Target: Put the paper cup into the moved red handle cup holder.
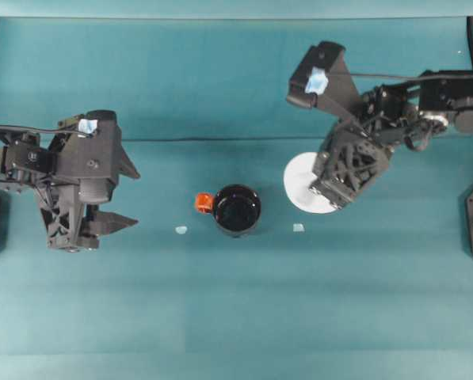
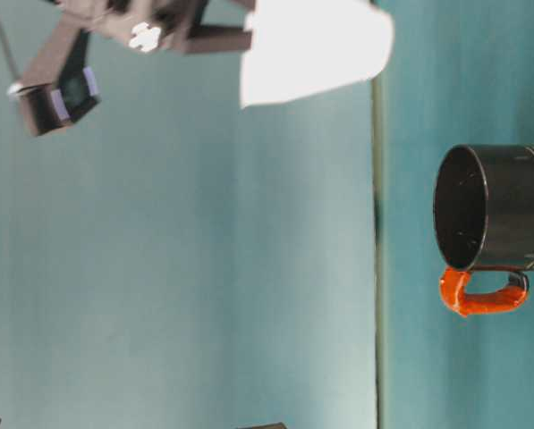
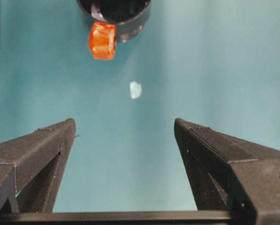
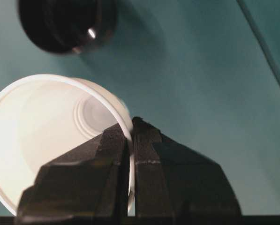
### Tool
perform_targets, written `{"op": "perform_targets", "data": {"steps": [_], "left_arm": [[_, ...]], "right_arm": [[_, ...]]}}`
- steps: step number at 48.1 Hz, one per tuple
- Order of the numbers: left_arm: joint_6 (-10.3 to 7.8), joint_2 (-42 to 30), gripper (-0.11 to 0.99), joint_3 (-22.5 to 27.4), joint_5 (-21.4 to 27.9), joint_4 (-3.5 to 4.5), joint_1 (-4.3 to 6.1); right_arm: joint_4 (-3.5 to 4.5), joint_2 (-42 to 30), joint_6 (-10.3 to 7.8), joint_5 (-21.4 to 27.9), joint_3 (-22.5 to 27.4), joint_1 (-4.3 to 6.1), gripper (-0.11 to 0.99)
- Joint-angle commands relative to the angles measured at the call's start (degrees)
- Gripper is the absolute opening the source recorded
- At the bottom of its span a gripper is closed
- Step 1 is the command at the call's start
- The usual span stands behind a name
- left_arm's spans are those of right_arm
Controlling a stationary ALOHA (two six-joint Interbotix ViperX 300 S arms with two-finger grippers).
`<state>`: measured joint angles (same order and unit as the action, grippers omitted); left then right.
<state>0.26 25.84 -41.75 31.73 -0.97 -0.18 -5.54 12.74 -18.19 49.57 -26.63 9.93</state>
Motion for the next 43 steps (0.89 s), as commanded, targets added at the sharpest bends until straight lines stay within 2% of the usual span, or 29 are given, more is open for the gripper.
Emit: {"op": "perform_targets", "data": {"steps": [1,10,15,20,25,36,43], "left_arm": [[0.0,0.18,0.92,0.62,-0.44,-0.18,0.09],[0.0,0.26,0.92,0.7,-0.44,-0.18,0.09],[0.0,0.35,0.92,0.62,-0.44,-0.18,0.09],[0.0,0.35,0.92,0.62,-0.35,-0.18,0.09],[0.0,0.44,0.92,0.53,-0.44,-0.18,0.09],[0.0,0.35,0.92,0.53,-0.44,-0.18,0.09],[0.0,0.26,0.92,0.53,-0.44,-0.18,0.09]], "right_arm": [[-0.26,0.0,-0.18,-0.53,3.78,-0.7,-0.1],[0.26,-5.89,0.53,0.0,11.07,-1.93,-0.1],[0.79,-9.05,1.41,0.88,14.15,-2.02,-0.1],[0.88,-11.51,1.58,1.67,16.0,-2.02,-0.1],[0.88,-13.71,1.58,1.76,16.88,-2.29,-0.1],[2.2,-16.96,1.67,1.23,16.52,-2.37,-0.1],[2.2,-18.54,1.67,-0.18,15.91,-2.55,-0.1]]}}
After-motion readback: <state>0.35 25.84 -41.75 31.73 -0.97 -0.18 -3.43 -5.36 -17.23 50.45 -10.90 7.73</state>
